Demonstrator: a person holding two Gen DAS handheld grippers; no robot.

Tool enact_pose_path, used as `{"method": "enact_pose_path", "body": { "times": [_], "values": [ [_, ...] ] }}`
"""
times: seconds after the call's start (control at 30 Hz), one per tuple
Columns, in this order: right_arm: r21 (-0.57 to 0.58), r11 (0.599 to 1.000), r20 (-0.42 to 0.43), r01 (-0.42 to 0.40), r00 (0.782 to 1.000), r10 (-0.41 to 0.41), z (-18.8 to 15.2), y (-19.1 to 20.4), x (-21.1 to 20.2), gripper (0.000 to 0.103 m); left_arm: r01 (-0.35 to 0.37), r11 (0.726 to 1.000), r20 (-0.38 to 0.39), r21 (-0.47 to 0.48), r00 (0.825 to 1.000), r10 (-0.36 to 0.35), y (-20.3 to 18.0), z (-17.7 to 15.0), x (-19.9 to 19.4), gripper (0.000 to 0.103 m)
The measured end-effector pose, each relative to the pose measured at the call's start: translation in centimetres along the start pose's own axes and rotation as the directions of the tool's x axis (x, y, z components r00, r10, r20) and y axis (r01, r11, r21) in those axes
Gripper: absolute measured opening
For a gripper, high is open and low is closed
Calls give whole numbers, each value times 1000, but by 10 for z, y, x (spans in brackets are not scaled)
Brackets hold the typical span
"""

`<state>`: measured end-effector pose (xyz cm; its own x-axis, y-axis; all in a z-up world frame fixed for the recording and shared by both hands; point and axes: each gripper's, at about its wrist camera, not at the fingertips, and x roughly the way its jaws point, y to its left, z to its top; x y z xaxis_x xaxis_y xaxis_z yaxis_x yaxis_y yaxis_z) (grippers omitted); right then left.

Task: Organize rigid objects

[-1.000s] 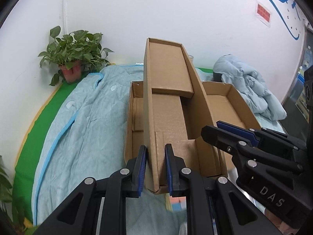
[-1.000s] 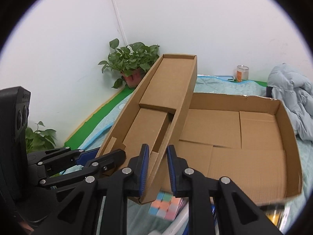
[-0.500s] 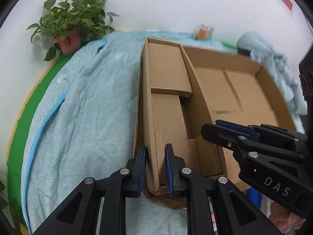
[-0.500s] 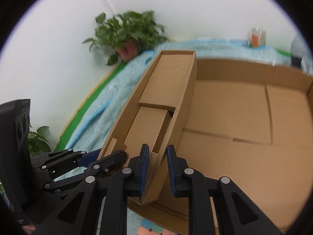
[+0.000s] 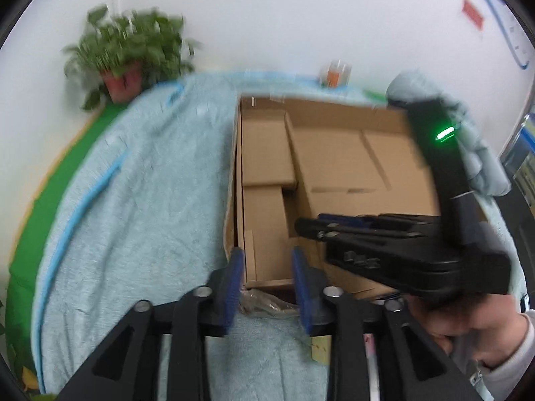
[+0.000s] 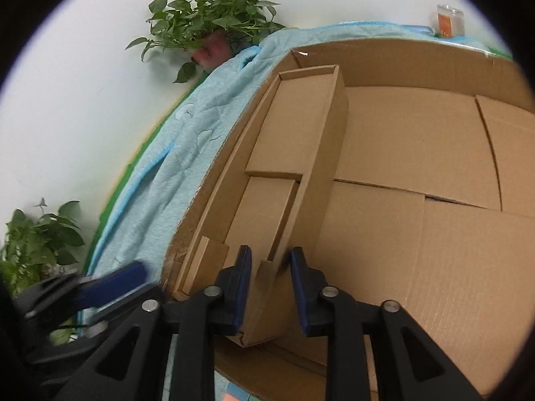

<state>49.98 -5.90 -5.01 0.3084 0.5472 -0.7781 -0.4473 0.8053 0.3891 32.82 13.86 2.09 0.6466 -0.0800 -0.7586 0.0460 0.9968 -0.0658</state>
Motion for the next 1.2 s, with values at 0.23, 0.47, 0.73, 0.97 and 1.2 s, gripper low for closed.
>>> {"method": "enact_pose_path", "body": {
  "times": [0.23, 0.47, 0.73, 0.97, 1.2],
  "values": [
    [-36, 977, 252, 211, 948, -196, -57, 11, -95, 86, -36, 999, 268, 28, 963, 28, -2, -44, -93, 103],
    [71, 924, 301, 377, 874, -380, -146, 14, -159, 87, 60, 997, 284, -46, 958, -44, -7, -90, -120, 103],
    [95, 909, 310, 406, 856, -415, -198, 28, -181, 87, 119, 993, 204, 25, 971, -121, -39, -139, -132, 103],
    [78, 918, 325, 390, 860, -393, -236, 32, -193, 87, 79, 996, 196, 32, 977, -84, -67, -177, -147, 103],
    [59, 915, 331, 400, 856, -396, -261, 30, -199, 87, 79, 997, 186, 11, 979, -80, -84, -202, -153, 103]
  ]
}}
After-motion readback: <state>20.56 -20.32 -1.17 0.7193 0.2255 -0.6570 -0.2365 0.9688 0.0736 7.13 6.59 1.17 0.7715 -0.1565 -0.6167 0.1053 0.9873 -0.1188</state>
